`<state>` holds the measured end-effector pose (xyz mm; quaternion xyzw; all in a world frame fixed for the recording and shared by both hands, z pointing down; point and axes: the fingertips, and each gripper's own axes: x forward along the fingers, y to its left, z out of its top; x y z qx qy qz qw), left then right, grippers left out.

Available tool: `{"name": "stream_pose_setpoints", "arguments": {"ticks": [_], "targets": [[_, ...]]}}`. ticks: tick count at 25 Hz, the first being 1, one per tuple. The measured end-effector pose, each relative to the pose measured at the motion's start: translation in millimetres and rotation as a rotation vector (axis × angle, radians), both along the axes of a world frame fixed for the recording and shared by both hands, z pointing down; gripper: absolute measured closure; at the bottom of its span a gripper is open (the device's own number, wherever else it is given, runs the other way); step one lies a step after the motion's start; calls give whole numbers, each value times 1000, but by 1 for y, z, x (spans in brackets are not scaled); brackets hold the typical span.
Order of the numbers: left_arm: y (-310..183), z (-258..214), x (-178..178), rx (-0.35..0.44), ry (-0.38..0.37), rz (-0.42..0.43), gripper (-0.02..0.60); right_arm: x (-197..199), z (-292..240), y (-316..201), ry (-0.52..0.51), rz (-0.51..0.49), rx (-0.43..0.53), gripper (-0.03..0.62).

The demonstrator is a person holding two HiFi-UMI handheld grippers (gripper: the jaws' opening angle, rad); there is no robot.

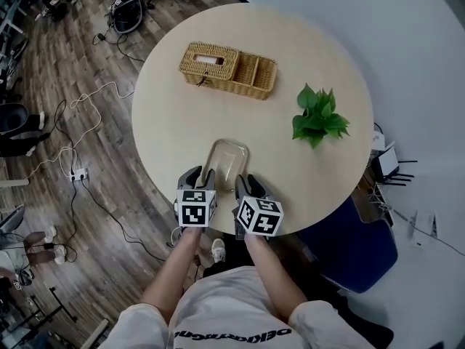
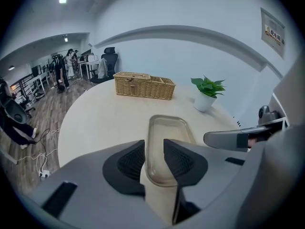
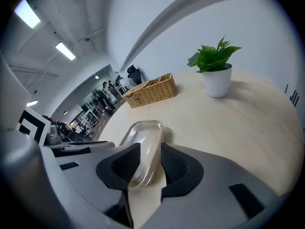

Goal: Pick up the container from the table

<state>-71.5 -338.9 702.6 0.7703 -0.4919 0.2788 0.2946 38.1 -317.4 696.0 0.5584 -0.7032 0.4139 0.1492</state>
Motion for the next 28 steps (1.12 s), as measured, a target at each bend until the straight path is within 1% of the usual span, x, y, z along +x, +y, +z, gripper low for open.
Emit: {"name": "stream_pose_setpoints", "arguments": {"ticks": [3, 7, 10, 13, 15, 18, 21, 24, 28], "targets": [[-7, 9, 0, -30, -3, 26, 460, 1, 8, -5, -19, 11, -25, 448], [-20, 14, -3, -59, 17, 24, 434, 0, 16, -11, -36, 4, -47, 444], [-25, 22, -1, -91, 62, 29, 430, 0, 24, -12, -55, 13, -64, 444], [-31, 27, -2, -111, 99, 11, 430, 2, 27, -13, -43, 8, -68, 444], [-33, 29, -3, -127, 130, -8, 430, 1, 28, -14, -58, 12, -72, 444], [-34, 30, -2, -168, 212, -34, 430, 2, 31, -15, -86, 19, -85, 444], [-32, 31, 1, -225, 296, -40, 431, 0, 35, -13, -123, 17, -106, 455], [-33, 31, 3, -249, 336, -45, 444, -1, 37, -14, -144, 17, -110, 468], [-32, 32, 3, -273, 363, -62, 459, -3, 38, -14, -176, 14, -115, 482]]}}
